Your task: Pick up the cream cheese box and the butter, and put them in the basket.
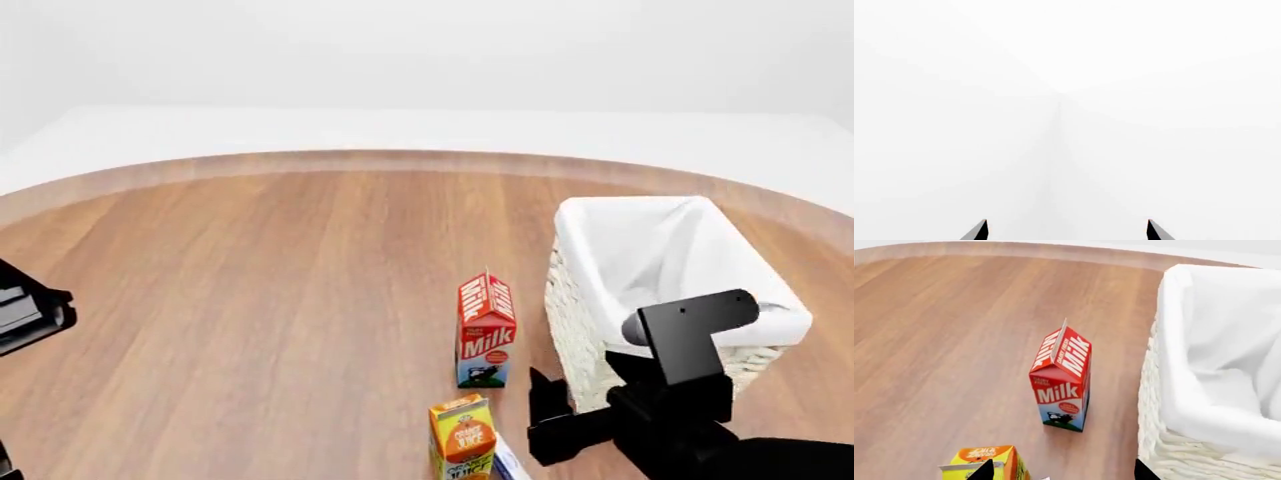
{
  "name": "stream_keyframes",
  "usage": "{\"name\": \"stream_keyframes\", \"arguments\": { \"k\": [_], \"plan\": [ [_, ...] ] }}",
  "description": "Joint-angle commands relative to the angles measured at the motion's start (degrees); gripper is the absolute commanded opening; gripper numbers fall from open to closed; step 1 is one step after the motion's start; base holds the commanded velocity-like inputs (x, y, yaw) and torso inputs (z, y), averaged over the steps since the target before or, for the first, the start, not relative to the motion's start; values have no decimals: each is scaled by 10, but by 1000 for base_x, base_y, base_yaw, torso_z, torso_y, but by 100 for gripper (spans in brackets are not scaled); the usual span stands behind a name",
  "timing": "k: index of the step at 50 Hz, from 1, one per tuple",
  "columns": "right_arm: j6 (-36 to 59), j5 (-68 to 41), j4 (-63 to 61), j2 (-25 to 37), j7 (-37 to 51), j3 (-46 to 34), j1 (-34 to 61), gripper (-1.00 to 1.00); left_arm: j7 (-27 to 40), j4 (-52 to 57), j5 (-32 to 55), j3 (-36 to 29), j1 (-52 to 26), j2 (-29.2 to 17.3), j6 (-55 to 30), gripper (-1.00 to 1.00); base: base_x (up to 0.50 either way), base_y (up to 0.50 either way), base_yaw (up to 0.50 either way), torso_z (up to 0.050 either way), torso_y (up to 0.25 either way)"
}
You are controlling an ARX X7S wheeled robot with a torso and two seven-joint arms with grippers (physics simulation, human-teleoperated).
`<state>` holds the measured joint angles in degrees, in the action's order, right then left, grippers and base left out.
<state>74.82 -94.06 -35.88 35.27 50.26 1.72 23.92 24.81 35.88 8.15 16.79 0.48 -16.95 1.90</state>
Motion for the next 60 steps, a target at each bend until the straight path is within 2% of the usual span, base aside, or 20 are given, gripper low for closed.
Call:
{"name": "stream_keyframes", "arguments": {
  "k": [1, 14, 22, 45, 60],
  "plan": [
    [0, 70, 8, -22, -55, -13, -42, 100, -14, -3, -4, 11, 1, 10, 3, 100, 0, 0, 0, 0, 0],
    [-18, 213, 26, -23, -146, -98, -64, 100, -12, -6, -3, 8, 2, 8, 5, 100, 0, 0, 0, 0, 0],
    [-36, 258, 52, -27, -176, -134, -69, 100, -11, -9, -2, 8, 4, 7, 8, 100, 0, 0, 0, 0, 0],
    [-67, 293, 67, -2, -194, -141, -95, 100, -6, -8, -1, 5, 5, 3, 6, 100, 0, 0, 0, 0, 0],
    [-89, 354, 80, 9, -225, -195, -91, 100, -3, -10, -1, 3, 8, 2, 9, 100, 0, 0, 0, 0, 0]
  ]
}}
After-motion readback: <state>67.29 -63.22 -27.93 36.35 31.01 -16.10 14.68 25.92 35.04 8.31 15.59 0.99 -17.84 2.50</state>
